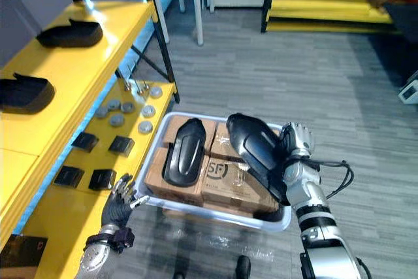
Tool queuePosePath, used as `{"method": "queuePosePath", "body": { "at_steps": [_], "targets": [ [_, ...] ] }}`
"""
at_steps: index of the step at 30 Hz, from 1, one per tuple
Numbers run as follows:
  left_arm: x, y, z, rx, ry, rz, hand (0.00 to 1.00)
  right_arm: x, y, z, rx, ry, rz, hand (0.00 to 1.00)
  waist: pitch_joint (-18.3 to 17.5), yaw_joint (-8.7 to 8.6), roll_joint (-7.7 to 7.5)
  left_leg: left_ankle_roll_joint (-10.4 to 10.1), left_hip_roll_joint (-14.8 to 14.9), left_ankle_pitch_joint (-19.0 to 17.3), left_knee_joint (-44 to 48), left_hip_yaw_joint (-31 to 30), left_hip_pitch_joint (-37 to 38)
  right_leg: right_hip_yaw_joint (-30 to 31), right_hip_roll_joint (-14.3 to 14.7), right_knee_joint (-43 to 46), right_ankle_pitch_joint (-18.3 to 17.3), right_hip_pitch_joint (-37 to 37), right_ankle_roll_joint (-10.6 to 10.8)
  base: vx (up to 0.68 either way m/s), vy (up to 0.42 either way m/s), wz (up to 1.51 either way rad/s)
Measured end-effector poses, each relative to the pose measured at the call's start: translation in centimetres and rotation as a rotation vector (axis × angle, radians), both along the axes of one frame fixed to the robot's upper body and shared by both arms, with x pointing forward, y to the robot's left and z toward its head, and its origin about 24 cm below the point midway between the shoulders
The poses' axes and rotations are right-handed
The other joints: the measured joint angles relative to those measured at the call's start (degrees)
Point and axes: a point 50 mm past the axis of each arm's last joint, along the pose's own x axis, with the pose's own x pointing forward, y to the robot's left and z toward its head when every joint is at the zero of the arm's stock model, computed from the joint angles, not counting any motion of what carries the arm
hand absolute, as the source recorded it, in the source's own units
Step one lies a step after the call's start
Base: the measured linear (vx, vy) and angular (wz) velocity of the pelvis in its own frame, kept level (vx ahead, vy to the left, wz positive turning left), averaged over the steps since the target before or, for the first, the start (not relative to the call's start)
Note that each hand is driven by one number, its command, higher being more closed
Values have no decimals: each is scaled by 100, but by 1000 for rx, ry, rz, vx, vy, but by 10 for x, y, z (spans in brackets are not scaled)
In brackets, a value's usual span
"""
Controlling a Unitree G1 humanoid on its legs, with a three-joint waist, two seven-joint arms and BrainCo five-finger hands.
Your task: Walk over and take plastic housings, then place them on the shelf
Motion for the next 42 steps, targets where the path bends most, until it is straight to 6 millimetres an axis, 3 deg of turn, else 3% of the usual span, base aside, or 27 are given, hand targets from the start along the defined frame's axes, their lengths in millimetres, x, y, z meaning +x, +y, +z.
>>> {"method": "queuePosePath", "body": {
  "at_steps": [4, 8, 12, 16, 20, 23, 31, 36, 37, 42],
  "targets": [
    [12, -35, 5, -129, -7, -134, 0, 1, 17, 5, 32, -41, 44, 100, -241, 11, -140, -8, -71, 134, -87, -49, 5, -20, -75, -4, 0, 1, 0, -71, 13, 8],
    [22, -67, -11, -246, 98, -250, 0, 5, 44, 7, 56, -79, 104, 100, -427, -40, -227, -39, -63, 199, -127, -82, 8, -34, -73, -6, 1, 26, -4, -80, -10, 3],
    [30, -83, -18, -333, 169, -263, 0, 4, 61, 17, 89, -161, 129, 100, -506, -60, -297, -76, -44, 312, -245, -136, 12, -63, -52, -9, -20, -5, 21, -98, -35, 4],
    [31, -91, -26, -400, 240, -230, 0, 0, 82, 30, 121, -261, 166, 100, -565, -60, -323, -121, 2, 375, -361, -141, 86, -59, -10, -9, -20, -9, 21, -26, -28, -2],
    [30, -96, -32, -438, 287, -223, 0, -1, 94, 28, 140, -277, 183, 100, -644, -62, -375, -151, 29, 392, -401, -130, 106, -56, 19, -8, 2, -14, -11, 30, 5, -2],
    [32, -101, -34, -460, 311, -217, 0, -3, 115, 24, 174, -278, 229, 100, -684, -64, -438, -175, 58, 406, -446, -64, 179, -35, 46, -7, 38, -2, -58, 68, 25, -10],
    [45, -114, -10, -586, 241, -186, 0, -19, 184, 8, 301, -226, 417, 100, -730, -112, -510, -182, 57, 399, -443, -14, 296, -4, 44, -8, 44, 94, -64, 41, 42, -3],
    [48, -103, -8, -621, 215, -99, 0, -29, 196, 2, 370, -225, 468, 100, -794, -189, -602, -189, 64, 396, -445, -8, 299, 4, 36, -18, 40, 106, -64, -5, 32, 0],
    [49, -100, -7, -623, 212, -72, 100, -31, 198, 1, 387, -226, 476, 100, -804, -212, -617, -190, 68, 396, -446, -4, 313, 9, 38, -29, 39, 106, -63, -13, 27, -5],
    [51, -91, -3, -588, 182, 70, 100, -40, 205, -3, 445, -233, 503, 100, -822, -319, -626, -204, 104, 390, -460, 30, 357, 39, 58, -38, 7, 118, -42, -2, 16, -4]
  ]
}}
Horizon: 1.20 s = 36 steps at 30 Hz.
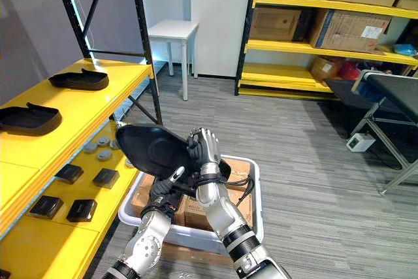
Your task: Walk over and take plastic housings, then place them on the shelf
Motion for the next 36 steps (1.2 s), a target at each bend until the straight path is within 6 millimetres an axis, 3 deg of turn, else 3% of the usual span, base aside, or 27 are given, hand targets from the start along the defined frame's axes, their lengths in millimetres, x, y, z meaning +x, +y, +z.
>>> {"method": "queuePosePath", "body": {
  "at_steps": [7, 11, 12, 16, 17, 20, 22, 23, 25, 26, 27, 28, 29, 30, 31, 32, 34, 35, 36],
  "targets": [
    [4, 18, 11, 5, 4, 257, 100, -11, 14, 0, 94, -35, 90, 100, -24, -53, -36, -64, 75, -10, -27, -76, -48, -92, 63, 0, -1, 6, -84, 32, 18, 6],
    [5, 26, 18, -15, -23, 320, 100, -14, 16, -2, 163, -15, 127, 100, -34, 31, -53, -141, 47, 293, -210, -730, -328, -1003, -30, 31, -87, 110, -190, 52, -5, 97],
    [5, 26, 20, -22, -31, 325, 100, -14, 15, -3, 169, -15, 129, 100, -34, 23, -53, -107, 68, 328, -153, -662, -442, -1169, -70, 32, -107, 130, -217, -14, -7, 135],
    [7, 34, 29, -52, -78, 358, 100, -16, 15, -3, 212, -9, 136, 100, -26, -9, -42, 106, 822, 426, 494, 2082, -986, -2260, -442, 40, -249, 410, -98, -31, 69, 138],
    [6, 35, 32, -59, -91, 362, 100, -16, 16, -1, 219, -19, 142, 100, -26, -2, -43, 129, 887, 442, 538, 2575, -960, -2402, -543, 42, -261, 452, -40, 33, 167, 107],
    [-2, 48, 46, -66, -175, 400, 100, -22, 28, 12, 281, -54, 186, 100, -31, 148, -49, 219, 558, 506, 319, 2766, -886, -2496, -904, 55, -299, 493, 11, 57, 225, 50],
    [-11, 57, 56, -24, -239, 433, 100, -28, 34, 17, 332, -73, 214, 100, -32, 130, -50, 308, 75, 474, 8, 2478, -684, -2756, -1447, 737, -561, 536, 223, 150, 250, 71],
    [-12, 57, 57, -8, -247, 432, 100, -29, 32, 16, 338, -74, 211, 0, -29, 125, -48, 354, -50, 445, -33, 2309, -632, -2875, -1616, 1085, -695, 563, 232, 249, 248, 106],
    [-13, 53, 54, 72, -242, 408, 100, -29, 21, 5, 349, -43, 174, 0, 25, 94, 41, 501, -324, 538, -302, 1678, -195, -3068, -2323, 2967, -801, 554, 114, 207, 176, 126],
    [-13, 51, 55, 100, -246, 399, 100, -30, 17, 2, 356, -32, 160, 0, 24, 95, 9, 523, -389, 554, -340, 1521, -90, -2965, -2503, 3453, -758, 509, -67, 133, 118, 135],
    [-14, 52, 55, 163, -263, 391, 100, -30, 13, -2, 362, -16, 150, 0, 17, 106, -31, 582, -503, 592, -396, 1223, 72, -2506, -2709, 4203, -464, 362, -461, 209, 104, 139],
    [-17, 56, 58, 227, -290, 396, 100, -30, 12, -4, 374, 6, 168, 0, 15, 101, -47, 630, -599, 619, -433, 887, 144, -1816, -2697, 4662, 40, 151, -511, 216, 61, 138],
    [-17, 58, 62, 253, -309, 400, 100, -30, 12, -5, 384, 16, 177, 0, 18, 103, -33, 655, -618, 628, -473, 698, 150, -1481, -2614, 4854, 130, 26, -451, 187, -22, 123],
    [-19, 62, 69, 286, -347, 414, 100, -29, 12, -6, 386, 32, 199, 0, 34, 108, -9, 750, -591, 693, -518, 412, 115, -1097, -2361, 5125, -483, -167, -165, 167, -127, 124],
    [-20, 67, 75, 328, -382, 439, 100, -29, 14, -8, 387, 61, 249, 0, 57, 114, 22, 758, -569, 701, -537, 32, 35, -840, -1918, 5242, -1445, -341, -105, 160, -144, 138],
    [-21, 71, 76, 358, -389, 451, 100, -29, 15, -9, 390, 84, 284, 0, 92, 122, 34, 758, -570, 702, -551, -242, 34, -824, -1649, 5048, -1806, -381, -71, 151, -140, 138],
    [-22, 79, 73, 411, -380, 456, 100, -29, 14, -13, 395, 133, 347, 0, 108, 116, 31, 737, -534, 726, -520, -674, 29, -551, -1078, 3911, -2077, -391, -37, 155, -219, 140],
    [-22, 79, 74, 444, -397, 437, 100, -31, 7, -14, 388, 137, 355, 0, 124, 98, 32, 696, -497, 699, -510, -1003, -8, 83, -655, 3218, -2073, -445, -27, 153, -301, 142],
    [-22, 78, 75, 461, -405, 429, 100, -31, 2, -14, 393, 137, 355, 0, 131, 87, 28, 667, -479, 679, -499, -1197, -42, 476, -451, 2900, -2061, -475, -9, 95, -318, 178]
  ]
}}
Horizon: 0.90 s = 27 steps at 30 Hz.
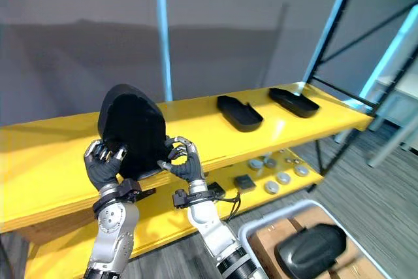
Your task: Walk over and take plastic housings, then place them on the shelf
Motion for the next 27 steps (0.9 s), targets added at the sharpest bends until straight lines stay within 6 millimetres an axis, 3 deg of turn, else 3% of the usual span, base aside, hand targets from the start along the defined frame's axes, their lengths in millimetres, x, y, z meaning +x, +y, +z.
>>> {"method": "queuePosePath", "body": {
  "at_steps": [1, 2, 3, 5, 7, 10, 12, 15, 17, 18, 20, 22, 27],
  "targets": [
    [1, 0, 2, 32, -8, -22, 100, -3, -15, 1, 46, 8, -22, 0, -18, -116, -90, -140, -41, -78, 112, -378, -174, 722, 273, -710, 36, 45, 33, 59, -276, 153],
    [2, 0, 4, 48, -13, -30, 100, -5, -22, 2, 76, 7, -41, 0, -11, -138, -217, -278, -162, -97, 140, -498, -209, 990, 261, -1011, 142, 79, 76, 58, -379, 178],
    [3, 3, 4, 78, -9, -32, 100, -6, -34, 0, 105, 19, -78, 0, 104, -154, -287, -485, -196, -136, 127, -735, -155, 967, 216, -886, 494, 57, 391, 59, -359, 115],
    [3, 4, 3, 98, 10, -21, 100, -4, -48, -7, 127, 61, -93, 0, 68, -103, -88, -543, 30, -163, 94, -635, -160, 712, 401, -1117, 502, 176, 254, 113, -278, 58],
    [7, 7, 14, 132, -29, -16, 100, -2, -53, -7, 146, 69, -91, 0, 43, -105, -37, -689, 379, -163, -73, -694, -196, 532, 706, -1255, 612, 184, 110, 192, -213, 12],
    [17, 2, 22, 148, -35, -46, 100, -6, -57, -8, 133, 72, -54, 0, 42, -147, -16, -723, 449, -175, -45, -793, -256, 272, 756, -1315, 592, 250, 77, 131, -161, 26],
    [29, -4, 25, 164, -28, -85, 100, -12, -65, -10, 143, 77, -42, 0, 40, -283, -17, -764, 361, -100, 66, -758, -414, -77, 646, -1452, 585, 410, 66, 83, -72, 88],
    [48, -5, 31, 159, -11, -135, 100, -19, -76, -6, 177, 61, -64, 0, 41, -338, -23, -477, 285, 158, 66, 451, -588, -309, 414, -1551, 579, 467, 58, 2, 16, 49],
    [58, 2, 36, 138, 0, -157, 100, -26, -81, -2, 185, 41, -73, 0, 34, -335, -31, -397, 267, 170, -142, 636, -542, -224, 384, -1589, 579, 447, 68, -47, 35, -6],
    [66, 5, 42, 121, -1, -180, 100, -33, -87, 1, 199, 24, -95, 0, 22, -440, -44, -395, 316, 173, -391, 963, -516, -230, 366, -1715, 610, 450, 83, -44, 26, 16],
    [79, 12, 56, 93, -8, -189, 100, -38, -94, 5, 196, 2, -114, 0, 14, -496, -43, -308, 374, 396, -725, 1259, -491, -196, 347, -1851, 739, 309, 100, -24, 42, 0],
    [94, 22, 71, 69, 4, -192, 100, -42, -99, 0, 180, 27, -125, 0, 20, -533, -83, -355, 416, 683, -794, 1457, -546, -69, 385, -1910, 841, 194, 126, -2, 57, -37],
    [124, 39, 104, 123, 84, -188, 100, -63, -103, -25, 143, 142, -118, 0, 22, -798, -136, -353, 330, 686, -792, 1740, -555, 200, 330, -1959, 905, 70, 156, 33, 48, -25]
  ]
}}
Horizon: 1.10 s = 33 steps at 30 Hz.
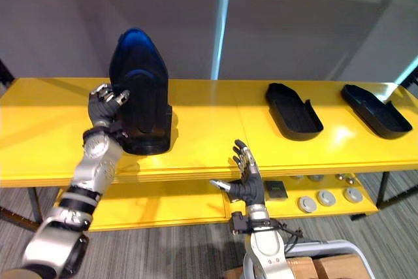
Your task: Walk over and take plastic housings, then place them on the shelf
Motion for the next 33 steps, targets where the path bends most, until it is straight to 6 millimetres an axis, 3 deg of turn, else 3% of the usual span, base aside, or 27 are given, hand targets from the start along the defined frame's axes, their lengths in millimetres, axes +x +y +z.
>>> {"method": "queuePosePath", "body": {
  "at_steps": [4, 9, 16, 20, 26, 33],
  "targets": [
    [12, 5, 26, -6, 14, -7, 100, -12, 17, -14, -7, 64, 107, 0, 159, -167, 15, 1, 51, 16, 0, 133, -129, 138, 59, -96, 125, -157, -22, -14, 26, -17],
    [18, 12, 34, -7, 58, -5, 100, -21, 41, -24, -19, 113, 242, 0, 435, -245, 24, 4, 93, 38, -2, 215, -213, 212, 105, -98, 175, -293, -39, -50, 6, -11],
    [22, 27, 6, 9, 239, 49, 100, -33, 71, -37, -22, 175, 387, 0, 800, -282, 43, -12, 100, 87, 0, 241, -337, 225, 115, -94, 231, -436, -29, -17, 6, -1],
    [22, 30, 4, 59, 264, 62, 100, -35, 75, -38, -24, 189, 408, 0, 815, -285, 43, -12, 101, 87, 1, 243, -337, 223, 114, -95, 231, -435, -29, 14, 14, 0],
    [22, 38, 3, 320, 322, 137, 100, -40, 73, -43, -31, 213, 403, 0, 871, -287, 41, -13, 102, 87, 0, 252, -337, 226, 114, -93, 233, -448, -29, -24, 33, -2],
    [18, 56, 42, 525, 276, 277, 100, -47, 76, -46, 1, 226, 409, 0, 1148, -290, 39, -10, 107, 107, -1, 367, -467, 359, 130, -84, 296, -648, -27, -11, 39, -8]
  ]
}}
